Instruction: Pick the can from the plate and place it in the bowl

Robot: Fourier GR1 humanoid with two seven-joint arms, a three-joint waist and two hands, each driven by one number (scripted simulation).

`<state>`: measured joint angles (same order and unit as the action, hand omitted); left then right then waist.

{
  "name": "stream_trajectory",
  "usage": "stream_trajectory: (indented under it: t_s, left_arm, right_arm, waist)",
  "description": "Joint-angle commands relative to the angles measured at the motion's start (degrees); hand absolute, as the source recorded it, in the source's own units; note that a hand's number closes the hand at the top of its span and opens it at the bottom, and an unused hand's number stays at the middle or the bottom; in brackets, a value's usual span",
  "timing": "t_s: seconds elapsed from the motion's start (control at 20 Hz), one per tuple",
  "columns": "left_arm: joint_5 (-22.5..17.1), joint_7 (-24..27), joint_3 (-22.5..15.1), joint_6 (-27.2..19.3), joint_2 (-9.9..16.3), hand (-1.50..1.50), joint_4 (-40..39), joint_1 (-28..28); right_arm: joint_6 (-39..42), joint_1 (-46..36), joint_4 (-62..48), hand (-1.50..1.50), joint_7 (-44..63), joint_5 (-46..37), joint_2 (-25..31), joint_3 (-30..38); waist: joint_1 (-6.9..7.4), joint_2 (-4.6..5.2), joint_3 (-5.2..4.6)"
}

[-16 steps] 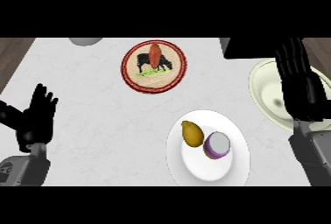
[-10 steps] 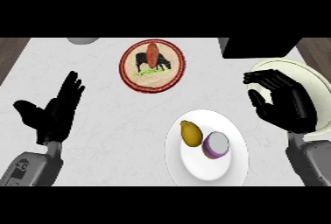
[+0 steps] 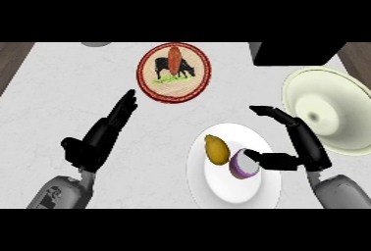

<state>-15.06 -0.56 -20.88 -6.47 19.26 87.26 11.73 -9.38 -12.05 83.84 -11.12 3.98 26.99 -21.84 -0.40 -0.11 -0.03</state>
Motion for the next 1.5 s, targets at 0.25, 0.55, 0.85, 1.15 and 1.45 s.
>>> stream_trajectory:
  t_s: [0.25, 0.55, 0.85, 1.15, 1.45]
  left_arm:
    - [1.6, 0.1, -1.7, 1.6, -0.6, 0.0, -0.1, -0.4]
    - [2.2, 0.0, -2.0, 1.4, -1.0, 0.0, 0.9, 0.0]
    - [2.2, 0.0, -0.8, 2.4, -0.7, 0.0, 0.7, -0.5]
    - [2.9, -2.2, 0.8, 2.7, -1.6, 0.0, 3.0, -0.4]
    - [4.3, -1.1, 2.5, 5.1, -2.5, 0.0, 1.1, -1.7]
  right_arm:
    - [7.8, -9.5, 2.9, -1.5, 17.2, -16.7, 12.8, -8.0]
    - [30.6, -17.6, 5.6, -1.5, 34.2, -13.6, 16.3, -16.0]
    - [45.1, -23.7, 12.3, -1.5, 55.0, -0.7, 12.3, -14.3]
    - [46.9, -24.3, 11.9, -1.5, 67.7, 0.2, 3.3, -16.3]
    - [45.6, -20.0, 13.5, -1.5, 67.8, -4.6, 1.1, -15.5]
  waist:
    - [0.36, -0.12, -0.19]
    - [1.64, -0.05, -0.32]
    - [0.51, -0.18, -0.16]
    - [0.68, -0.02, -0.01]
    - [0.54, 0.07, 0.01]
